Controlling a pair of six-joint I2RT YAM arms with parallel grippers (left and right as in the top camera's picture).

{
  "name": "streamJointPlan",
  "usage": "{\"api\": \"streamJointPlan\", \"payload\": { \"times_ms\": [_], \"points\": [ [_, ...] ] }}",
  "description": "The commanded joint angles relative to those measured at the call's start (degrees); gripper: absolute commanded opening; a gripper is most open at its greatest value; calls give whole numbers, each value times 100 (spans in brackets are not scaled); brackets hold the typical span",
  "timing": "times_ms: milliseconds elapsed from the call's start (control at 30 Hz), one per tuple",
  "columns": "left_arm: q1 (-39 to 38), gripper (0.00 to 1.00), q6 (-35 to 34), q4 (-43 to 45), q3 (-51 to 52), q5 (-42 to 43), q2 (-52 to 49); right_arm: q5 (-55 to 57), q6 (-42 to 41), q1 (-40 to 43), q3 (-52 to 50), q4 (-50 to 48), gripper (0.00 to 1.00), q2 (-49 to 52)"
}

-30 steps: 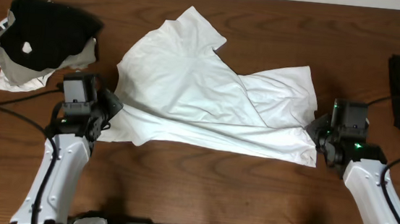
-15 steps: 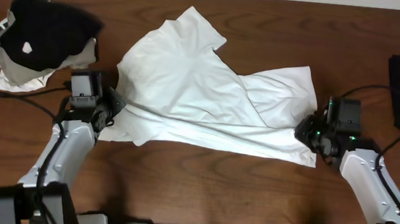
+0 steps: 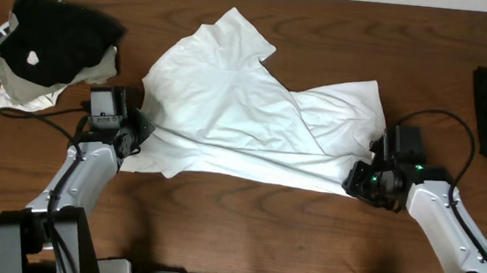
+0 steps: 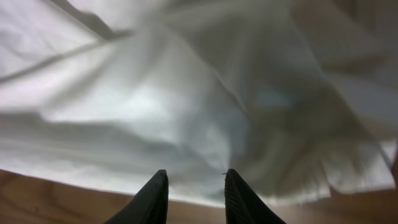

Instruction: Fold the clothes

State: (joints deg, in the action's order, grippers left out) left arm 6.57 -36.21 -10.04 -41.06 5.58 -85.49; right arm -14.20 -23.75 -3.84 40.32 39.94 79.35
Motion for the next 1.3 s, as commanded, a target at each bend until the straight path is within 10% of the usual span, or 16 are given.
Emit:
{"api": "streamJointPlan", "payload": {
  "times_ms": [0,267,433,600,967,1267],
  "points": [
    [-11,6,-9,4,-96,-94,-35,367,-240,-42,345,297,28,0],
    [-11,6,-9,7,-96,-94,-35,1419,-245,-42,1445,1757,38,0],
    [-11,6,-11,4,-96,-94,-35,1443,435,-11,1274,1534,60,63],
    [-11,6,-11,4,-96,-92,-35,1440,627,188,1115,953,62,361],
    [-11,7,-11,7,-96,-92,-35,1335,1078,188,1115,328,49,1040],
    [-11,6,-11,9,-96,-92,-35,1305,1099,188,1095,81,1,1069]
  ]
}}
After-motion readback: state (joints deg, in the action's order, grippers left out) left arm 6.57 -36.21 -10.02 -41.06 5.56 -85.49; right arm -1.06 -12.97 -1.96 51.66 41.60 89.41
